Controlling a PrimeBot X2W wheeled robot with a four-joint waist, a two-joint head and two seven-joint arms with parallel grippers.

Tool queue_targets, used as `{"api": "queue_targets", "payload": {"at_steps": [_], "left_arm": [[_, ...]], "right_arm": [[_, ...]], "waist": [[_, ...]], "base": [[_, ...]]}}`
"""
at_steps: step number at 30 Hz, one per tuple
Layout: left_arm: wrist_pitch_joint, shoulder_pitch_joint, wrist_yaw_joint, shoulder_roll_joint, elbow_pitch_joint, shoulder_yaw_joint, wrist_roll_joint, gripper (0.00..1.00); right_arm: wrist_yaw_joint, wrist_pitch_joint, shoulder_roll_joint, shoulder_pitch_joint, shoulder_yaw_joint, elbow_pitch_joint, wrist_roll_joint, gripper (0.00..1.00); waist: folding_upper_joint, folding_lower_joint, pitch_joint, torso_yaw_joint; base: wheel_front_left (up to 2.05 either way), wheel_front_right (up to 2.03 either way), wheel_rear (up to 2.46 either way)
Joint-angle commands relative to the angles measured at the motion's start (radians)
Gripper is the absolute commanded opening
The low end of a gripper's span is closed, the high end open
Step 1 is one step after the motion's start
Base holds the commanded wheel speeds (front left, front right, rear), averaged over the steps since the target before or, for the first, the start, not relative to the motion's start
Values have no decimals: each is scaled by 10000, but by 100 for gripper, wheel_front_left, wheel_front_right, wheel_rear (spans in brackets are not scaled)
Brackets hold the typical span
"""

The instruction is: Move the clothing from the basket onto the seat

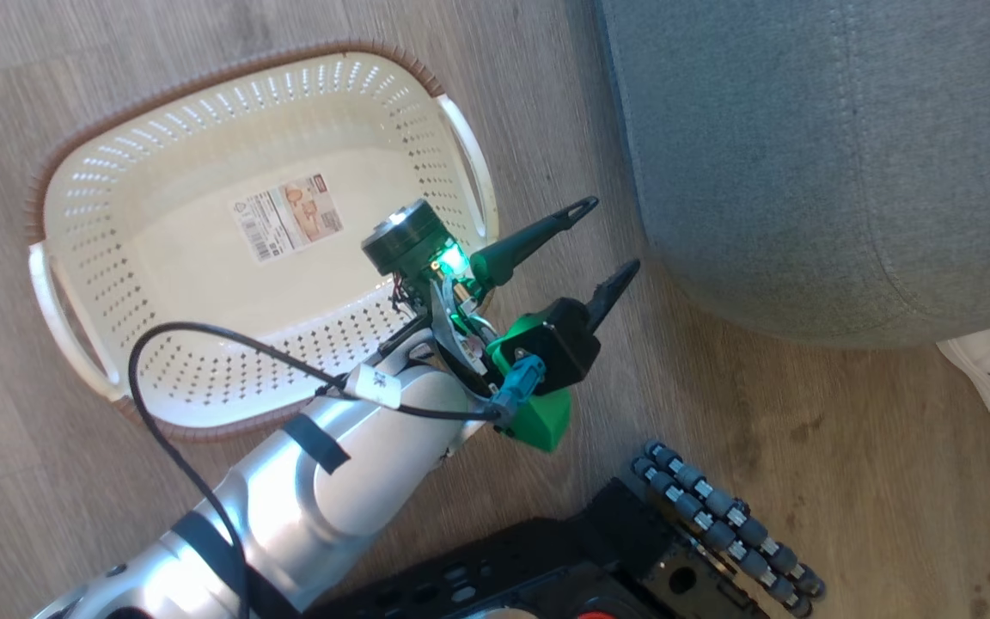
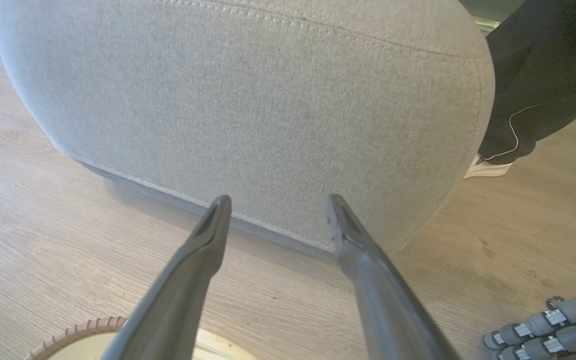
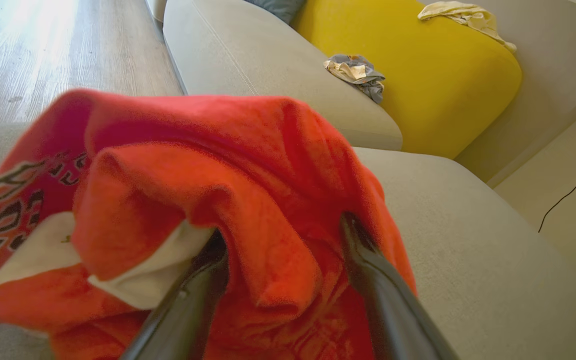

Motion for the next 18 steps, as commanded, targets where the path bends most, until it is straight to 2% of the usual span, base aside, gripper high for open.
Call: {"api": "queue_targets", "payload": {"at_steps": [1,11,18], "left_arm": [[-49,144,36,-215,-390,56,-58,100],[-49,309,134,-306,-537,61,-223,100],[-49,857,447,-337,-672,316,-439,100]], "right_arm": [[-4,-9,-450,365,-82,-339,-2,100],[-4,-9,-777,1027,274,-1176,68,100],[-4,-9,-1039,1510,669,-1789,152,100]], "waist": [[0,-1,-140,39],[0,-1,-1243,-35],[0,-1,-2324,-88]], "base": [[0,0,0],[0,0,0],[0,0,0]]}}
